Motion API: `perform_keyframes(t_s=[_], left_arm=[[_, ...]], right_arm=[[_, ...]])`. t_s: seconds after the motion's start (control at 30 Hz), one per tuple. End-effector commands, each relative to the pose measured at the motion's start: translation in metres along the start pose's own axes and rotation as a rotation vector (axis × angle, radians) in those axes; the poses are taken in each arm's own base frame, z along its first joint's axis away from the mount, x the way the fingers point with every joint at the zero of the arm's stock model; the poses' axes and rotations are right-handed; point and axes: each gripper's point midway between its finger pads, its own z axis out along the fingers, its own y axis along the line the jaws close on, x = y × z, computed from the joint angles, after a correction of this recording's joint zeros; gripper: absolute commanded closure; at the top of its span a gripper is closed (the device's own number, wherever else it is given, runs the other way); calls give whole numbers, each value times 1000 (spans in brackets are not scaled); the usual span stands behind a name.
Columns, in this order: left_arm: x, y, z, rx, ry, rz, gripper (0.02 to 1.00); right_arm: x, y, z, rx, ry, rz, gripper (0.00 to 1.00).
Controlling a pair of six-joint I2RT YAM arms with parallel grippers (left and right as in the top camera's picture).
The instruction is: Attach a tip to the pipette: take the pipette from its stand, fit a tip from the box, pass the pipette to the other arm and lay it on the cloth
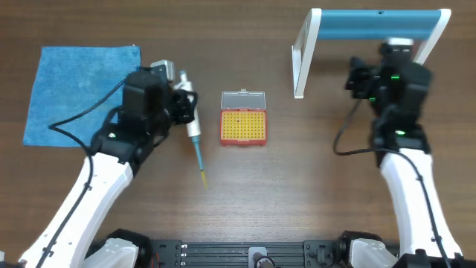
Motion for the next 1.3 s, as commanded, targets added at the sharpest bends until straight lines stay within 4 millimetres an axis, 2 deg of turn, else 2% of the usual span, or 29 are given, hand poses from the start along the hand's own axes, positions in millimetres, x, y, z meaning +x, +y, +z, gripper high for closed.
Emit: perform_keyframes(t_s=[0.03, 0.1, 0.17, 0.2, 0.23, 0.3, 0.47, 0.5, 0.57, 0.67, 0.73, 0.8, 0.9, 1.0, 1.17, 1.3], left_arm=[[-59, 13, -59, -115, -31, 127, 991], [-77, 34, -90, -195, -1, 134, 991], [-91, 50, -100, -241, 64, 162, 991], [-95, 56, -98, -256, 97, 177, 991], [-102, 68, -91, -277, 151, 185, 993], [-110, 93, -72, -305, 248, 185, 991], [-125, 153, -42, -384, 334, 171, 991], [-123, 167, -38, -393, 355, 176, 991], [-125, 183, -33, -400, 367, 200, 991], [-129, 201, -15, -418, 374, 249, 991], [-123, 216, 7, -415, 410, 271, 991], [-119, 233, 32, -413, 424, 277, 991], [-133, 247, 58, -421, 357, 301, 991], [-133, 257, 74, -426, 341, 279, 993], [-111, 282, 103, -452, 382, 194, 991], [-106, 287, 109, -452, 390, 185, 991]], right_arm=[[-19, 57, -25, 17, -78, -118, 218], [-27, 59, -60, 91, -145, -128, 218], [-23, 64, -94, 57, -186, -130, 218], [-21, 65, -104, 46, -200, -130, 218], [-13, 62, -121, 34, -230, -124, 218], [8, 53, -140, 30, -273, -93, 218], [54, 38, -162, 24, -370, -47, 213], [70, 36, -162, 24, -362, -49, 215], [89, 31, -159, 38, -371, -44, 215], [127, 12, -137, 142, -318, 28, 215], [124, 2, -137, 208, -342, 46, 215], [124, 4, -137, 197, -340, 44, 213], [124, 4, -137, 197, -340, 44, 215], [124, 4, -137, 197, -340, 44, 215], [124, 4, -137, 197, -340, 44, 215], [124, 4, -137, 197, -340, 44, 213]])
